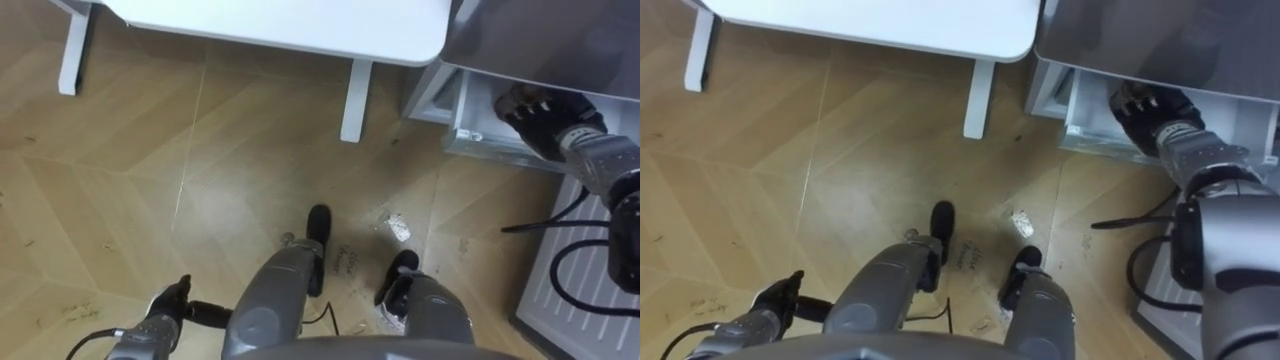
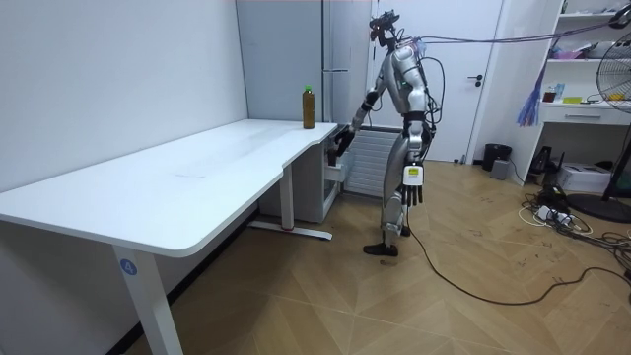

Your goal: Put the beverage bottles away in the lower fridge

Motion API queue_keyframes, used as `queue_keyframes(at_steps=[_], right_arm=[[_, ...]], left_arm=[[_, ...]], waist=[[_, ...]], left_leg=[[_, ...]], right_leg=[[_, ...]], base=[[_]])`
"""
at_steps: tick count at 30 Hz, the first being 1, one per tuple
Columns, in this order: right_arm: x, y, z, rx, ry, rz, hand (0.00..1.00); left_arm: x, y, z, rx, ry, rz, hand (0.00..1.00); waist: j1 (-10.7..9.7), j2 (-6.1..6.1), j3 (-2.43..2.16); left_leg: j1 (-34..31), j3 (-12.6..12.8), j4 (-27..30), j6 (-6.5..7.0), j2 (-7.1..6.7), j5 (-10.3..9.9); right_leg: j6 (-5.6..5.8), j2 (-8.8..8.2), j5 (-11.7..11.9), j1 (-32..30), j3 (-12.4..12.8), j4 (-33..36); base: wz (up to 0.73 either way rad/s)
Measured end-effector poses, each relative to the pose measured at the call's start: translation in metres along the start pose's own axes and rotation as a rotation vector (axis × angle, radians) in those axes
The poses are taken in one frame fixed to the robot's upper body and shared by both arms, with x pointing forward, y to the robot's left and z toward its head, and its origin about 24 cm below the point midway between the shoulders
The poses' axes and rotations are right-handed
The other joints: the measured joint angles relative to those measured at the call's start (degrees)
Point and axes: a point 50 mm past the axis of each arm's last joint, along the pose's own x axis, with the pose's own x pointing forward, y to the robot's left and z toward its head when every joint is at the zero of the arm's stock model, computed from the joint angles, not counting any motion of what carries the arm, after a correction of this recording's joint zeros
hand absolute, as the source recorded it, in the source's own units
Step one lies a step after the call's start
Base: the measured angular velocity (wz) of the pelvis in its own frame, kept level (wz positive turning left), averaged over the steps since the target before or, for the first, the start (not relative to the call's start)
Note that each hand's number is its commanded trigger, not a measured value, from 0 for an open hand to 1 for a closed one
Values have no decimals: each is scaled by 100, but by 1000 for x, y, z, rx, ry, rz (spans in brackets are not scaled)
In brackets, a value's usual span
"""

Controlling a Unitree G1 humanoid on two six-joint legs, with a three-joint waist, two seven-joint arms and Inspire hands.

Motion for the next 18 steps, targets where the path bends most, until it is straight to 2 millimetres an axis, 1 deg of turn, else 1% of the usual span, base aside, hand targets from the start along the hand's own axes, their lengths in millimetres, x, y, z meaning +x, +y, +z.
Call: queue_keyframes(at_steps=[11, 18], right_arm=[[0, -2, -1, 5, 4, -9, 0], [0, -4, -1, 6, 5, -14, 0]], left_arm=[[2, 0, 16, -17, -44, 4, 0], [2, 1, 17, -36, -47, 11, 0]], waist=[[-18, 20, -12], [-25, 33, -19]], left_leg=[[72, 5, -48, 1, -2, 0], [129, 15, -85, 2, -5, 1]], right_leg=[[6, 8, 7, 68, -4, -39], [10, 9, 15, 116, 5, -71]], base=[[0], [0]])
